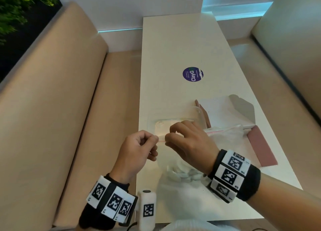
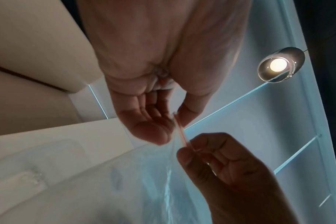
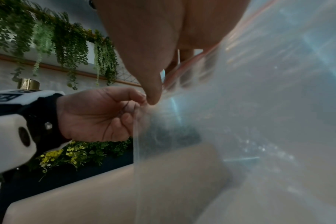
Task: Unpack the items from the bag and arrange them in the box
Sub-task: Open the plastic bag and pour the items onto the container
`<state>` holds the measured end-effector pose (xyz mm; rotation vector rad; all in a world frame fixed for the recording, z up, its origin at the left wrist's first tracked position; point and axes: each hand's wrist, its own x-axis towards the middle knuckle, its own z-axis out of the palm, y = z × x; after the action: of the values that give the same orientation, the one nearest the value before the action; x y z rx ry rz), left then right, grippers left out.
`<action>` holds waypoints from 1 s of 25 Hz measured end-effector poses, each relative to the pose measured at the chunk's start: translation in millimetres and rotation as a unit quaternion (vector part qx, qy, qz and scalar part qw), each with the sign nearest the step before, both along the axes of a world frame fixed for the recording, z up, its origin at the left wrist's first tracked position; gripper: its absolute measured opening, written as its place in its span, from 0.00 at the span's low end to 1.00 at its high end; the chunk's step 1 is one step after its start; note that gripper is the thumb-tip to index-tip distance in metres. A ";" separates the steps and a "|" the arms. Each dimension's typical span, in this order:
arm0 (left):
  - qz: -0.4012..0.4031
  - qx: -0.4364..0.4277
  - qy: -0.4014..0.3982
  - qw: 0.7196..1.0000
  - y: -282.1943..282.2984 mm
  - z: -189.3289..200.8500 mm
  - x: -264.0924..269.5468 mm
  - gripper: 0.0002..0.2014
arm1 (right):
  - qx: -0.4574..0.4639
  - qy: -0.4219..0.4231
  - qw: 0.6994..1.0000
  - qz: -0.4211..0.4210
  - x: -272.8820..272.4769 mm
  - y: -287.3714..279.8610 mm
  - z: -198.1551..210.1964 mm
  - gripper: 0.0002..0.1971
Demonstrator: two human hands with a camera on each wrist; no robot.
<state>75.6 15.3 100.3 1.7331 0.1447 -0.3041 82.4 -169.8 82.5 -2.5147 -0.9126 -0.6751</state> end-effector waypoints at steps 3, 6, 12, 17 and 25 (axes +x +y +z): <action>0.000 -0.030 0.006 1.000 -8.1 -1.7 -2.4 0.11 | 0.028 -0.021 0.999 -0.009 -1.1 -4.1 -5.2 0.04; -0.010 -0.013 -0.015 1.000 -18.8 -0.4 -4.5 0.13 | 0.028 -0.027 0.999 -0.008 0.1 -14.4 -9.4 0.06; 0.003 0.045 -0.053 0.998 -34.7 4.7 -13.7 0.13 | 0.048 0.017 0.998 0.023 -0.6 -26.5 -6.9 0.06; -0.011 0.115 -0.088 0.989 -33.9 5.5 -17.3 0.14 | 0.051 0.116 0.987 0.099 4.6 -24.7 -9.4 0.08; -0.037 0.194 -0.154 0.968 -14.0 6.0 -9.9 0.18 | 0.062 0.200 0.975 0.074 2.4 -11.0 -5.9 0.14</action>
<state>65.7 1.3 106.3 2.1544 -0.0938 -0.0564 84.8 -180.8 76.6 -2.3205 -0.8661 -0.1615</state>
